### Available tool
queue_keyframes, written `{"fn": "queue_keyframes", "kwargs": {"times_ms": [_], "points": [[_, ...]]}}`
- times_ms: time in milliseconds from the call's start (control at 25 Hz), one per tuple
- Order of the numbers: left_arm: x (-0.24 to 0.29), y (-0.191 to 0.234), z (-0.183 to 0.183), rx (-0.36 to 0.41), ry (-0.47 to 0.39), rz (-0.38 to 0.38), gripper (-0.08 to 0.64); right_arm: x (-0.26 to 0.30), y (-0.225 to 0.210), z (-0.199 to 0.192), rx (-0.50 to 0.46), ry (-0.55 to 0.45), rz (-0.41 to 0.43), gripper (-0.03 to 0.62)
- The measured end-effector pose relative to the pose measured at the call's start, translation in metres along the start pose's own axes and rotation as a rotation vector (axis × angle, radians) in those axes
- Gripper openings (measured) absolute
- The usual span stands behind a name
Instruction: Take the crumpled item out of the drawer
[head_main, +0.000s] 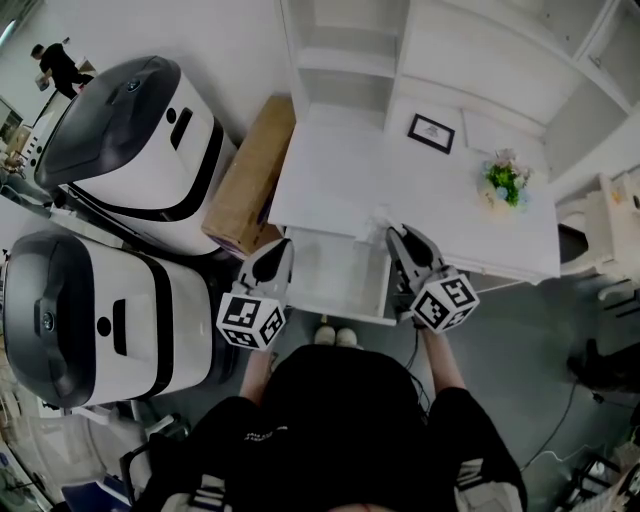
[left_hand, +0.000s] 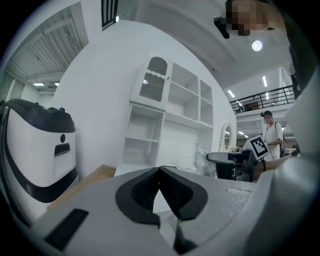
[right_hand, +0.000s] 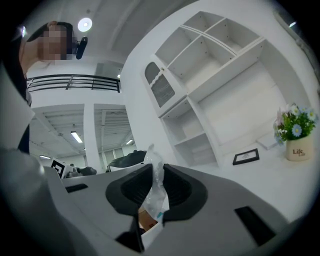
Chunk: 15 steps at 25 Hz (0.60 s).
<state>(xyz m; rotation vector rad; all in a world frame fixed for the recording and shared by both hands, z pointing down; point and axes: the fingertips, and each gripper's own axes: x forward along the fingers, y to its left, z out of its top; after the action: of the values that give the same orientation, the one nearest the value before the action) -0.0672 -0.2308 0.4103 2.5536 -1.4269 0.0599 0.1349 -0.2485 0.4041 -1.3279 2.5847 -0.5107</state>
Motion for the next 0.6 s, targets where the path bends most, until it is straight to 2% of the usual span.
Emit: {"fn": "queue_keyframes", "kwargs": {"times_ms": [320, 600], "points": [[-0.003, 0.003, 0.026, 0.053, -0.067, 0.028, -0.002, -0.003, -0.001, 0.029, -0.102, -0.093, -0.03, 0.055], [-0.007, 0.009, 0.046, 0.085, -0.109, 0.055, -0.003, -0.005, -0.001, 0.044, -0.117, -0.133, -0.035, 0.055]]}}
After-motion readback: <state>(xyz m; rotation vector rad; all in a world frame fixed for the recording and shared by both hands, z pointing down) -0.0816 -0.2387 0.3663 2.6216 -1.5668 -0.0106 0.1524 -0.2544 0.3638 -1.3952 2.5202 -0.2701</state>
